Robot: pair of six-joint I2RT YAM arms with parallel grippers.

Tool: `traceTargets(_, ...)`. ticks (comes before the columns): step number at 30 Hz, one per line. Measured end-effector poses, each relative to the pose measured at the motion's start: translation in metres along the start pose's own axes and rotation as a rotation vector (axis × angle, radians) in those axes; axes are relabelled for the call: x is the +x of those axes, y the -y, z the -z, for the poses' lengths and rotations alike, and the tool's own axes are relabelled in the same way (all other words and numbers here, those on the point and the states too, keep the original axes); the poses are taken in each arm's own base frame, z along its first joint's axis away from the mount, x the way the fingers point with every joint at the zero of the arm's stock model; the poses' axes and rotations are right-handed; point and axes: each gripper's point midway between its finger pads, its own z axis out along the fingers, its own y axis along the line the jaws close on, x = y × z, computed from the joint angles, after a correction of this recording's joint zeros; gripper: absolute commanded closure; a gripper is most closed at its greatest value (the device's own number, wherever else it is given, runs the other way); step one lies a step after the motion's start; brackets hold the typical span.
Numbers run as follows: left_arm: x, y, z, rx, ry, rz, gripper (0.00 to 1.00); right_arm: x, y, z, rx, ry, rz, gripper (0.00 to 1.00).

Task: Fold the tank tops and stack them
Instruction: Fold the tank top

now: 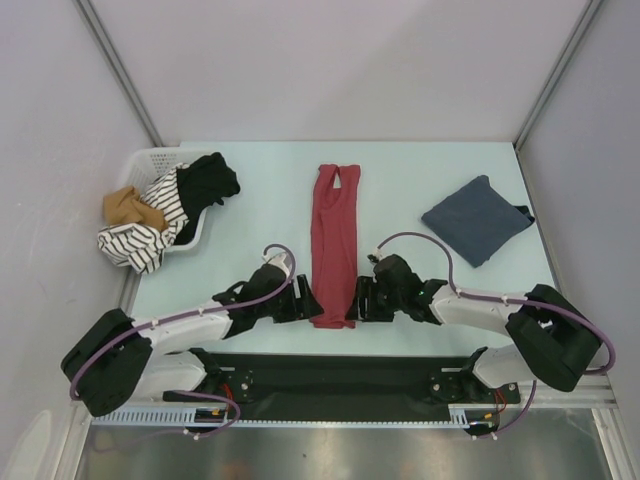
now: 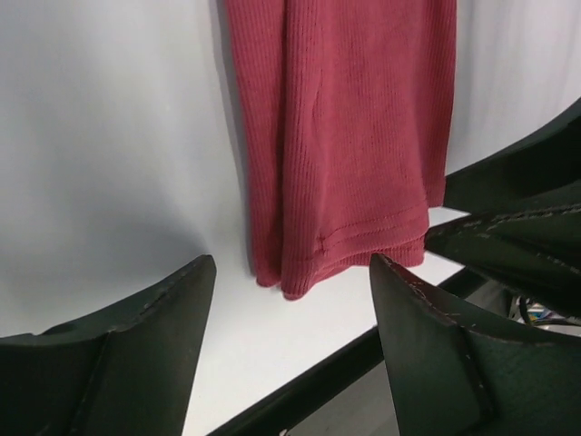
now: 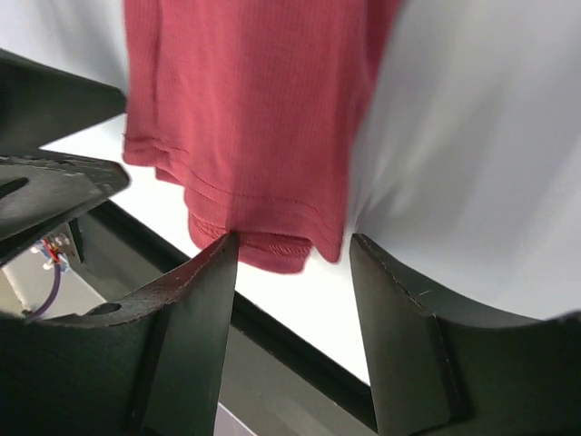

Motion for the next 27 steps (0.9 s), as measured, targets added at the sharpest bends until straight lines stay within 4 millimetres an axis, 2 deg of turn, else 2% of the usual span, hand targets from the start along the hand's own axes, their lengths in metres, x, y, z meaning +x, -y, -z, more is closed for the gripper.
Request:
traceTargets(2, -0.002, 0.002, -0.004, 0.009, 0.005, 0.007, 0.33, -0.001, -0.004, -0.003, -0.023, -0.004, 0.002, 0.42)
traceTargets(3, -0.002, 0.003, -0.006, 0.013, 0.006, 0.016, 0.36, -0.001, -0.007, -0.004, -0.035, -0.006, 0.004, 0.46)
traceTargets(4, -0.002, 0.003, -0.008, 0.014, 0.005, 0.017, 0.43, -0.001, -0.008, -0.006, -0.046, -0.007, 0.006, 0.60)
traceTargets(7, -0.001, 0.004, -0.014, 0.019, 0.001, 0.028, 0.51, 0.002, -0.005, -0.011, -0.037, -0.022, 0.002, 0.78)
traceTargets(10, -0.001, 0.005, -0.019, 0.024, -0.001, 0.038, 0.60, 0.004, -0.002, -0.012, -0.027, -0.028, -0.002, 0.92)
traceTargets(12, 0.000, 0.005, -0.021, 0.028, -0.004, 0.040, 0.60, 0.003, -0.001, -0.012, -0.023, -0.026, -0.001, 0.99)
traceTargets(15, 0.001, 0.006, -0.021, 0.039, -0.006, 0.045, 0.61, 0.004, 0.001, -0.010, -0.016, -0.022, -0.004, 1.00)
traceTargets(20, 0.003, 0.009, -0.021, 0.053, -0.011, 0.041, 0.51, 0.004, 0.004, -0.008, -0.005, -0.016, -0.004, 1.00)
traceTargets(27, 0.005, 0.012, -0.021, 0.062, -0.016, 0.042, 0.53, 0.004, 0.004, -0.008, -0.002, -0.017, -0.005, 1.00)
